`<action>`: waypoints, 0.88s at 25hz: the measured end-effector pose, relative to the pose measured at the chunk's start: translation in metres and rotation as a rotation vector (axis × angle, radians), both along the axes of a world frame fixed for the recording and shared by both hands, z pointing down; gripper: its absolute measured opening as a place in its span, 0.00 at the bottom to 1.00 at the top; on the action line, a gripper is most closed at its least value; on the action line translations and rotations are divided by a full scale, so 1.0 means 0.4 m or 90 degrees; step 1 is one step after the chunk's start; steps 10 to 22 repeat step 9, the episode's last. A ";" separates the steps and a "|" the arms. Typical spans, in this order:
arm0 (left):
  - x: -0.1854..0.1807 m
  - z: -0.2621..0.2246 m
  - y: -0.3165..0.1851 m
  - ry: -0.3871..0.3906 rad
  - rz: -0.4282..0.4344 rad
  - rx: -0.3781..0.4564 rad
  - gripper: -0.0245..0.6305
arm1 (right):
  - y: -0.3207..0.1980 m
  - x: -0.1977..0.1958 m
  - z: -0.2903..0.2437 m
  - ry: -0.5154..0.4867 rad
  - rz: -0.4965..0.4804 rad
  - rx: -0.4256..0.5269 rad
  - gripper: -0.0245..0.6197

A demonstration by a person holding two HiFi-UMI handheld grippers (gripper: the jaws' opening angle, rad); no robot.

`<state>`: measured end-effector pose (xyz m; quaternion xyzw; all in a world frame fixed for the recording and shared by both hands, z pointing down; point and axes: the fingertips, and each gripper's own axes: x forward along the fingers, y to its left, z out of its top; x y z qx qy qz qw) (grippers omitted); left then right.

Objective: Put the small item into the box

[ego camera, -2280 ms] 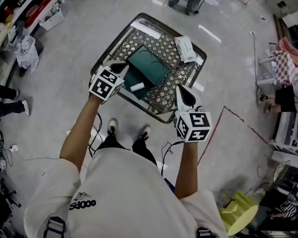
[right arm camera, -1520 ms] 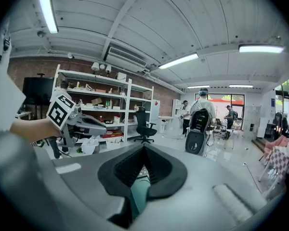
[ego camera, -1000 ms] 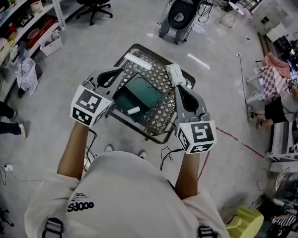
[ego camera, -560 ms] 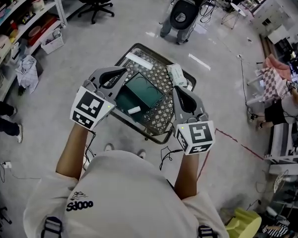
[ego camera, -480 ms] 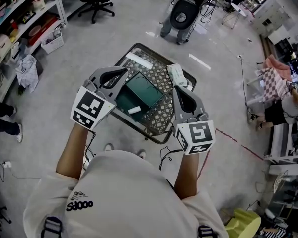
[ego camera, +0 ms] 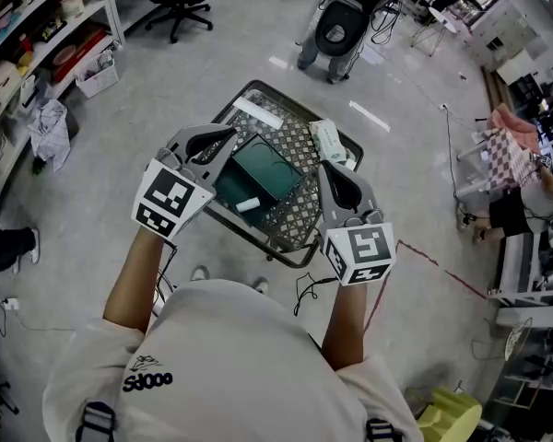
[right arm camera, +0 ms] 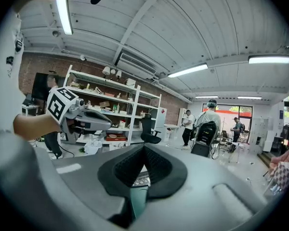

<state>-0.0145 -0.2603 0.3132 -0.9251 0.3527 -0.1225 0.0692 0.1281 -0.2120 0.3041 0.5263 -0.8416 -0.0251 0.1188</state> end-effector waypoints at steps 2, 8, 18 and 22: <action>0.000 0.004 0.000 -0.001 0.001 -0.002 0.05 | -0.002 0.000 0.004 0.000 0.000 -0.001 0.05; -0.003 0.014 -0.004 -0.002 0.001 -0.008 0.05 | -0.007 -0.004 0.011 0.003 -0.001 -0.004 0.05; -0.004 0.015 -0.005 -0.002 0.001 -0.009 0.05 | -0.008 -0.004 0.011 0.003 -0.001 -0.005 0.05; -0.004 0.015 -0.005 -0.002 0.001 -0.009 0.05 | -0.008 -0.004 0.011 0.003 -0.001 -0.005 0.05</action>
